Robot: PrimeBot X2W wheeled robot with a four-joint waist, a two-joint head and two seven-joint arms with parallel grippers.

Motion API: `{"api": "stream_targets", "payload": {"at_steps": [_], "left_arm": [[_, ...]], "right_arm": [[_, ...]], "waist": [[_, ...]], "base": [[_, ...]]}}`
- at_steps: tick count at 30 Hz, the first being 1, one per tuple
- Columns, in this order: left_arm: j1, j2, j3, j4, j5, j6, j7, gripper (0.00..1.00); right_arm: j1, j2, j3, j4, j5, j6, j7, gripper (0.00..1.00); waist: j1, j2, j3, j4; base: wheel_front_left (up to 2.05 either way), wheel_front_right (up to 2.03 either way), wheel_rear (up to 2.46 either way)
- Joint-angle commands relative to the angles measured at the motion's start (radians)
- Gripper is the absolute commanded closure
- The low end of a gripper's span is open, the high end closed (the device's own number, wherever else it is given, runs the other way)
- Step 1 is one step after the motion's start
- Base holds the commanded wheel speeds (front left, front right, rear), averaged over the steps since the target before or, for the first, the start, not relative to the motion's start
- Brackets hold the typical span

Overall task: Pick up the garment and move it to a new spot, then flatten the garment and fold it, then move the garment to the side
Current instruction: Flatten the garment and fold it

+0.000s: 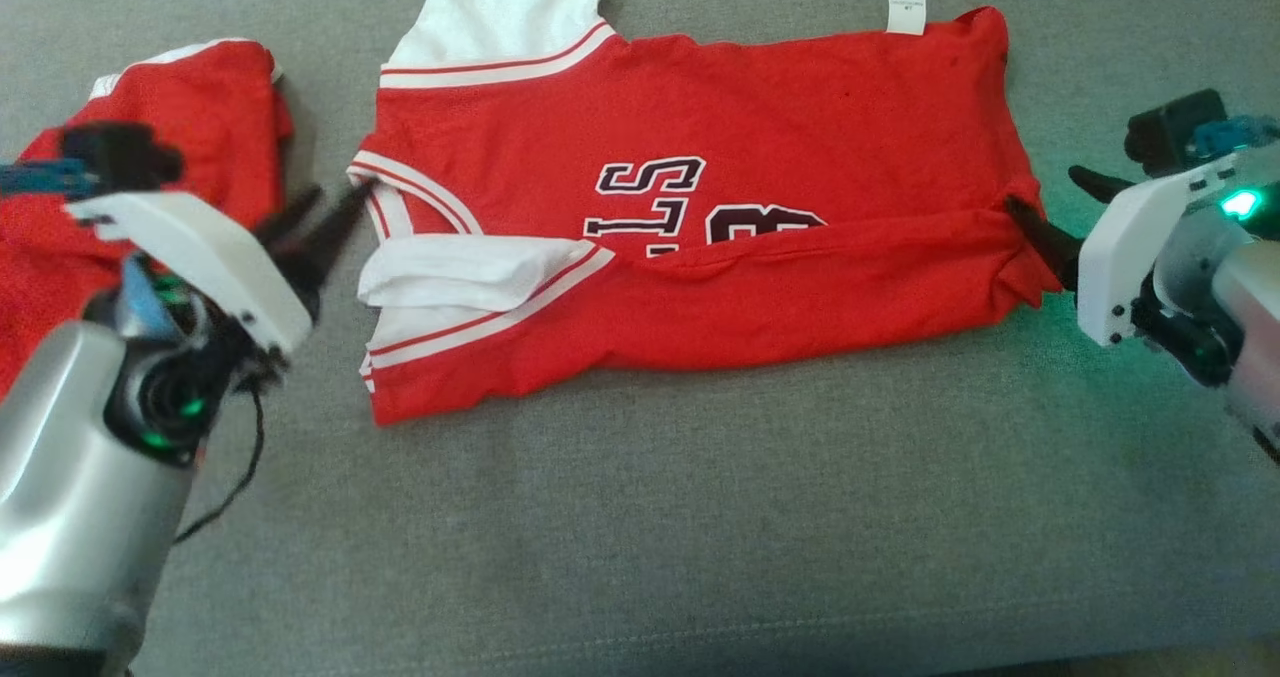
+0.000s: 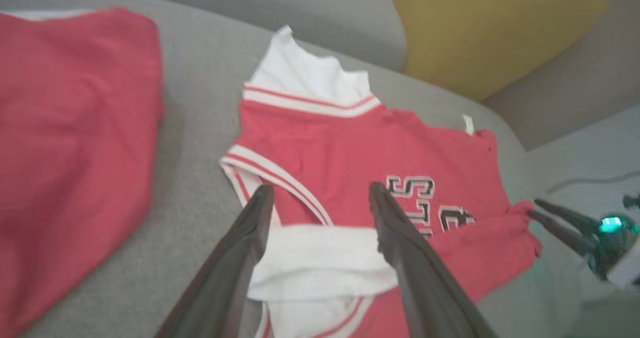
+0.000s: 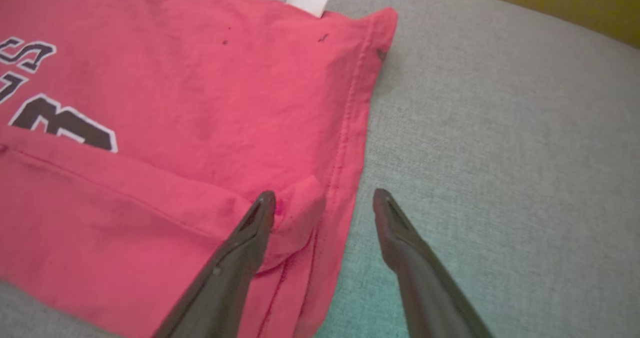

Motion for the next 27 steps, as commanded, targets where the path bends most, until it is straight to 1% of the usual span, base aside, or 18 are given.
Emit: {"api": "stream_targets", "payload": {"at_steps": [1,4,7,12,15,17,19,22,25,27], "left_arm": [[-0.07,0.027,0.07,-0.013,0.012,0.012,-0.043,0.0],[-0.094,-0.017,0.118,0.038,0.035,0.033,-0.185,0.0],[-0.101,-0.054,0.145,0.076,0.06,0.023,-0.319,0.0],[-0.063,-0.117,0.193,0.094,0.078,0.012,-0.531,0.0],[-0.014,-0.145,0.214,0.082,0.099,0.01,-0.603,0.0],[0.025,-0.153,0.226,0.059,0.144,0.007,-0.623,0.0],[0.068,-0.162,0.254,0.028,0.201,0.011,-0.63,0.0],[0.145,-0.213,0.335,-0.047,0.305,0.011,-0.631,0.0],[0.224,-0.274,0.378,-0.087,0.404,-0.005,-0.631,0.0],[0.267,-0.315,0.4,-0.098,0.456,-0.021,-0.631,0.0]], "right_arm": [[-0.005,-0.007,-0.012,0.009,0.007,0.002,-0.024,0.0],[-0.001,0.017,-0.023,0.069,-0.008,0.002,-0.087,0.0],[0.016,0.048,-0.057,0.123,0.004,0.002,-0.165,0.0],[0.05,0.098,-0.121,0.193,-0.001,0.002,-0.342,0.0],[0.071,0.121,-0.174,0.207,-0.022,0.002,-0.382,0.0],[0.074,0.124,-0.26,0.176,-0.061,0.002,-0.385,0.0],[0.097,0.113,-0.368,0.125,-0.149,0.002,-0.385,0.0],[0.195,0.119,-0.599,0.005,-0.296,0.002,-0.386,0.0],[0.353,0.165,-0.827,-0.152,-0.475,0.002,-0.386,0.0],[0.464,0.218,-0.956,-0.264,-0.601,0.002,-0.386,0.0]], "waist": [[-0.0001,0.0,0.0,0.0],[-0.0001,0.0,-0.004,0.002],[-0.0001,0.0,-0.021,0.005],[-0.0001,0.0,-0.069,0.004],[-0.0001,0.0,-0.101,0.0],[-0.0001,0.0,-0.121,-0.004],[-0.0001,0.0,-0.133,-0.009],[-0.0001,0.0,-0.144,-0.013],[-0.0001,0.0,-0.156,-0.01],[-0.0001,0.0,-0.163,-0.008]], "base": [[0.0,0.0,0.0],[0.0,0.0,0.0],[0.0,0.0,0.0],[0.0,0.0,0.0],[0.0,0.0,0.0],[0.0,0.0,0.0],[0.0,0.0,0.0],[0.0,0.0,0.0],[0.0,0.0,0.0],[0.0,0.0,0.0]]}}
